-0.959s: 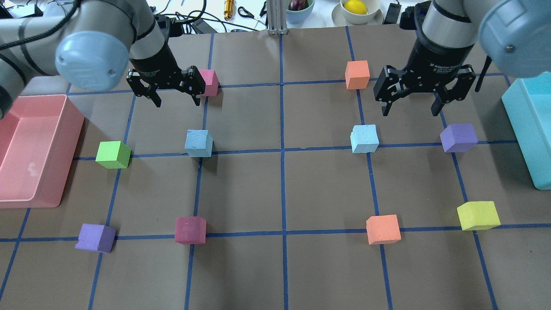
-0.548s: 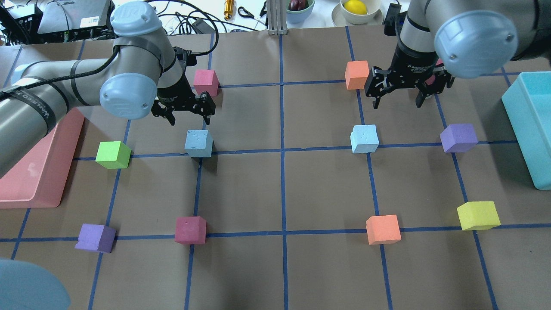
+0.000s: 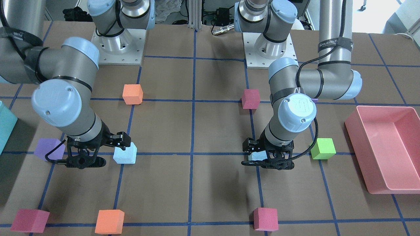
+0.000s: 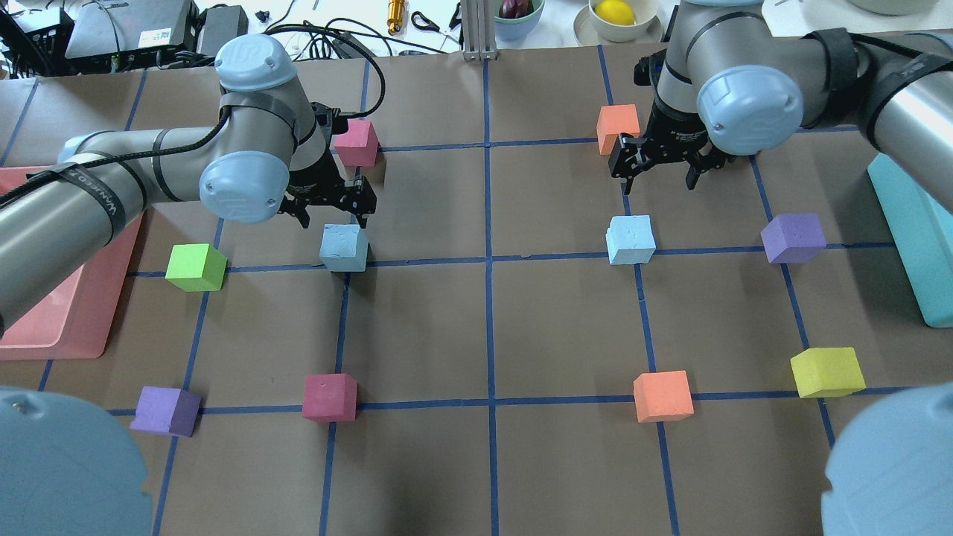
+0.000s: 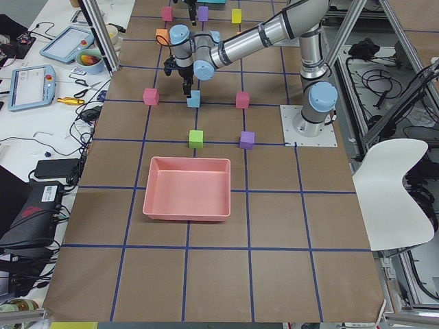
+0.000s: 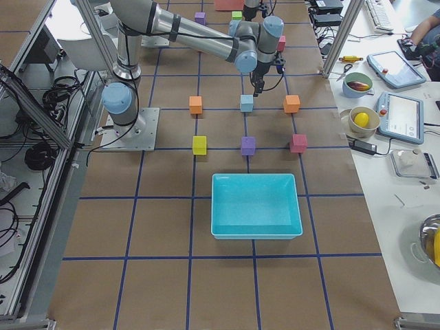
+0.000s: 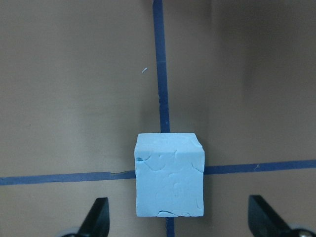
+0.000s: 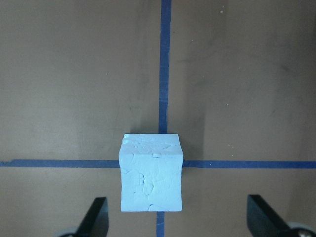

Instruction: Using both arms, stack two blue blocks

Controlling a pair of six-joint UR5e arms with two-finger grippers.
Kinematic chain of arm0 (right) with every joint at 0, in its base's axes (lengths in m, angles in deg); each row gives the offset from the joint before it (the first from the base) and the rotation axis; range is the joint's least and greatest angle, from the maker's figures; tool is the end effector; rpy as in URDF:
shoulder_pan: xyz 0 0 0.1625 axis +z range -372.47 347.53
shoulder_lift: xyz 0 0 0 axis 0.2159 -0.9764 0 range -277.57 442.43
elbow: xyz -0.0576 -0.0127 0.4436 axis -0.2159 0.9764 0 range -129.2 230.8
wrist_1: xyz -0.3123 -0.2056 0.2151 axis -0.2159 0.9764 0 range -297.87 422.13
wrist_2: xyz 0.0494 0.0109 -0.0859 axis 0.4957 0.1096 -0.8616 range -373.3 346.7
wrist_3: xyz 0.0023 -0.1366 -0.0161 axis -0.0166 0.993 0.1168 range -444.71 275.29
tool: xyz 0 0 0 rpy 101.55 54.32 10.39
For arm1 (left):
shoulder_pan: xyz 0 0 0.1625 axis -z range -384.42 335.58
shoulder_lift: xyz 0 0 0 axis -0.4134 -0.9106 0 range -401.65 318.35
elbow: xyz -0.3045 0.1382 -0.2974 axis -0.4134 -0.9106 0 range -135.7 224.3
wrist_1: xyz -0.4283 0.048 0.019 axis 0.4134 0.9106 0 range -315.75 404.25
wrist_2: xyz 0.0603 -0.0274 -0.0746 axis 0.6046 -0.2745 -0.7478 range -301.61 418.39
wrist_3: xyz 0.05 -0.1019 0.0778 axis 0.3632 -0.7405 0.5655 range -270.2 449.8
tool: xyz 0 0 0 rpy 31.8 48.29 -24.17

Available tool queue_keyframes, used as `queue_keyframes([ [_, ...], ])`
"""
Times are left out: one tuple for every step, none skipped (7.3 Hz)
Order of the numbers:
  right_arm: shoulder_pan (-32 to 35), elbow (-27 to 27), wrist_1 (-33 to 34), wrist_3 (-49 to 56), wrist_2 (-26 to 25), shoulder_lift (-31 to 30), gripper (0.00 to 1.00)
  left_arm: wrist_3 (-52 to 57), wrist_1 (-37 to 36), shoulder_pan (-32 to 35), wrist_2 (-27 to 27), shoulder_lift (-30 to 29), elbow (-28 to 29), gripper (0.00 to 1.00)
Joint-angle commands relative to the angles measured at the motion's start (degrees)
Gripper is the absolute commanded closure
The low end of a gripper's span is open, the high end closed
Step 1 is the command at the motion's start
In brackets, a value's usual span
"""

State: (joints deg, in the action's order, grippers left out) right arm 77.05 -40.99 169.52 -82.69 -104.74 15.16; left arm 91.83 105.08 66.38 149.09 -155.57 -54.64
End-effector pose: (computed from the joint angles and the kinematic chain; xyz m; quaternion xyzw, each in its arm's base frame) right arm 0.1246 -0.6291 0.2561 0.0141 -0.9979 -0.0625 0.0112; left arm -0.1403 -0.6149 0.2052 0.0248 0.9992 0.0322 0.0058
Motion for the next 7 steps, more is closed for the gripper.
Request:
queue_keyframes([
  [0.04,-0.66,1.68,-0.08,0.12,3.27,0.0,0.0,-1.24,-0.01,0.0,-1.13,-0.91,0.0],
  [0.04,-0.93,1.86,-0.17,0.12,4.67,0.0,0.17,-1.24,-0.01,0.08,-1.22,-1.0,0.0],
  [0.04,-1.36,1.86,-0.26,0.21,5.47,0.0,-0.09,-1.24,-0.01,0.09,-2.0,-1.0,0.0],
  [0.04,-1.72,1.86,-0.26,0.99,5.74,0.0,0.08,-1.24,-0.01,0.09,-2.44,-1.0,0.0],
  [0.04,-1.72,1.86,-0.17,3.0,5.74,0.0,-0.7,-1.24,-0.01,0.0,-3.14,-1.0,0.0],
  [0.04,-1.81,2.12,-0.09,3.11,5.74,0.0,-0.88,-2.19,-0.01,0.0,-3.59,-1.0,0.0],
  [0.04,-2.15,2.04,0.0,3.02,6.09,0.0,-0.97,-2.9,-0.01,0.0,-4.03,-1.0,0.0],
])
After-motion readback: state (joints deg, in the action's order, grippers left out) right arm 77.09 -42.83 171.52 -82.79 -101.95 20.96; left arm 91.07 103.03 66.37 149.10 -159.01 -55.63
